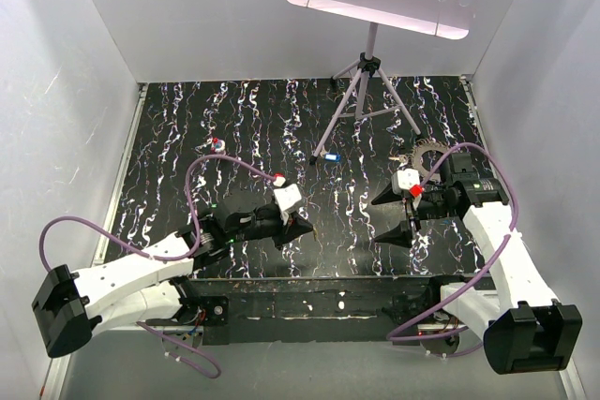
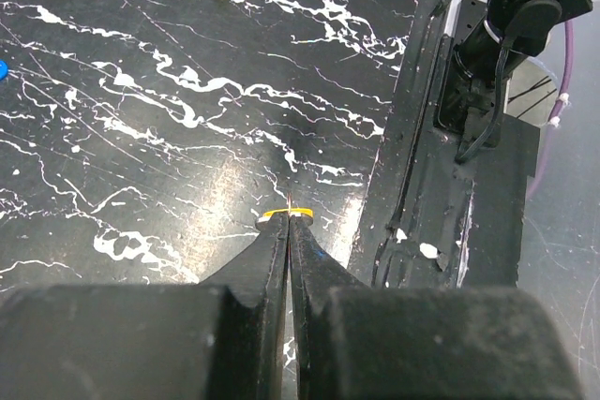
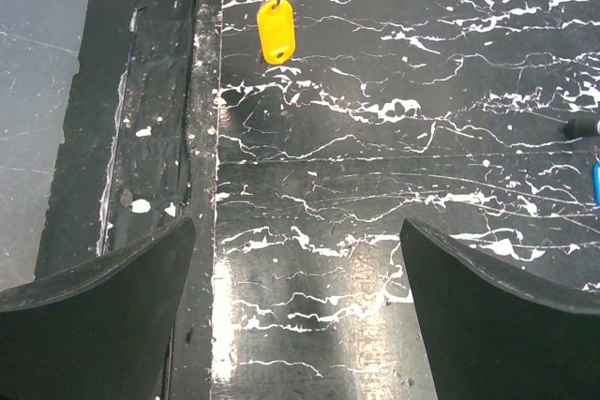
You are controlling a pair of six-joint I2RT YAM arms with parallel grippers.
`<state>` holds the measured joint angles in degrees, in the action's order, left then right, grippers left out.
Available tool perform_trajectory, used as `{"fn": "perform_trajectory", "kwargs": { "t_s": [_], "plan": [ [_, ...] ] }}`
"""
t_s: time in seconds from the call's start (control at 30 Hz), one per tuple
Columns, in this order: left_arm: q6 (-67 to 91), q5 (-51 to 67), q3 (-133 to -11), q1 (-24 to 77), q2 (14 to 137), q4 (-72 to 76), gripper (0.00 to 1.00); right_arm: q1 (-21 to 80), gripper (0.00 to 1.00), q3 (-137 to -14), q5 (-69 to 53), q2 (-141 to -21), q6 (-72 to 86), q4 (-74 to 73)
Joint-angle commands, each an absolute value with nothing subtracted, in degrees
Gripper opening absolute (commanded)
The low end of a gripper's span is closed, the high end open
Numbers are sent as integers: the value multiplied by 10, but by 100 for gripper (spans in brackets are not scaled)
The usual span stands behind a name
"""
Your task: Put the keys on the keyring
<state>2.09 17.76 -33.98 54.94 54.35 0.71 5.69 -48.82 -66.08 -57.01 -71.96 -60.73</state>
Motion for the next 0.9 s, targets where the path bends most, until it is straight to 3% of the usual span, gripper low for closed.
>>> {"fn": "perform_trajectory", "kwargs": {
  "t_s": [0.0, 0.87],
  "plan": [
    [16, 162, -325, 561, 536, 36, 0, 79, 100, -485, -687, -564, -707, -589],
    [30, 108, -276, 599, 525, 112, 0, 163, 90, -458, -737, -570, -656, -553]
  ]
}}
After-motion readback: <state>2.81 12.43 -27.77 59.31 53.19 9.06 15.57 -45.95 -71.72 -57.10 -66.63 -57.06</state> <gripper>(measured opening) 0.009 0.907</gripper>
